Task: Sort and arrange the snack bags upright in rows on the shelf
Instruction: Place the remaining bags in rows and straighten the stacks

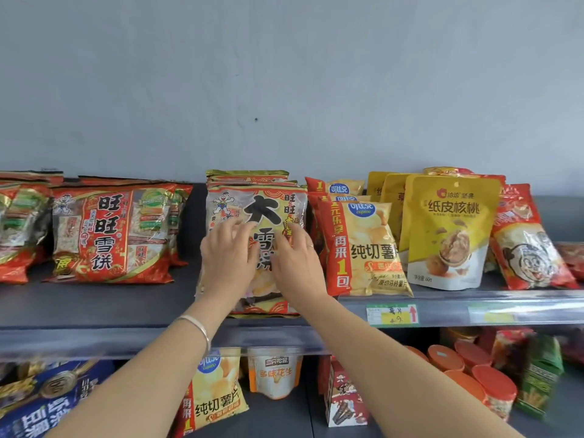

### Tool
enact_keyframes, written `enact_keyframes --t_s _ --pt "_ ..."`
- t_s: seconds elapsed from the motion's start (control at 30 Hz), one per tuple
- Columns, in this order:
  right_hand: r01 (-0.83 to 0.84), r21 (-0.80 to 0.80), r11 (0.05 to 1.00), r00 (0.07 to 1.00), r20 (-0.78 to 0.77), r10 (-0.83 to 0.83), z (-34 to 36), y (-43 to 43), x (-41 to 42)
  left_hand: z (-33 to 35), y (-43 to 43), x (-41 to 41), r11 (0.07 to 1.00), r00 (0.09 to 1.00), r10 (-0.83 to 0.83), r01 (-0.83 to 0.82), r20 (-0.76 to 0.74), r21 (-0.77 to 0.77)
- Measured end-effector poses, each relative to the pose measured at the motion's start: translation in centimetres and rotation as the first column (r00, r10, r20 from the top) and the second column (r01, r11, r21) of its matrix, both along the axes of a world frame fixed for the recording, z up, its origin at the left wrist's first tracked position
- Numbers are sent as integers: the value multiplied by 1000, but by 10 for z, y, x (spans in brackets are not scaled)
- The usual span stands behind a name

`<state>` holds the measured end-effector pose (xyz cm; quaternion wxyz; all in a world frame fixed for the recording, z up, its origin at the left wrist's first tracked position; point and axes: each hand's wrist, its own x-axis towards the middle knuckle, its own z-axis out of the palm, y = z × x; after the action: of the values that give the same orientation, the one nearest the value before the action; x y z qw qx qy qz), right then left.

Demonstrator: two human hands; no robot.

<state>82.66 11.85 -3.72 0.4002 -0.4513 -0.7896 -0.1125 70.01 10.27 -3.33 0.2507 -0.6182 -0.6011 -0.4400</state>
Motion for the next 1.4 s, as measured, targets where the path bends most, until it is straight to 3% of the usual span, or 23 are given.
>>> enact_keyframes --t_s 0.13,0.33,0.53,0.8,1.1,1.4 --pt "89 146 985 987 121 -107 32 2 38 29 0 27 999 985 -10 4 -174 -34" --pt "245 173 954 943 188 -276 58 0 147 50 2 123 989 964 -145 140 -224 -36" --pt "413 113 904 894 142 -426 59 -15 298 59 6 255 949 921 -316 313 -229 -49" --pt "602 -28 798 797 90 -597 44 -42 478 43 5 438 829 786 -558 541 -265 -141" --pt "691 -116 713 721 52 -690 32 -39 593 27 33 576 673 651 -735 665 -190 -325" --pt "772 -235 591 628 135 -766 41 14 674 24 116 656 606 665 -747 680 -1 -413"
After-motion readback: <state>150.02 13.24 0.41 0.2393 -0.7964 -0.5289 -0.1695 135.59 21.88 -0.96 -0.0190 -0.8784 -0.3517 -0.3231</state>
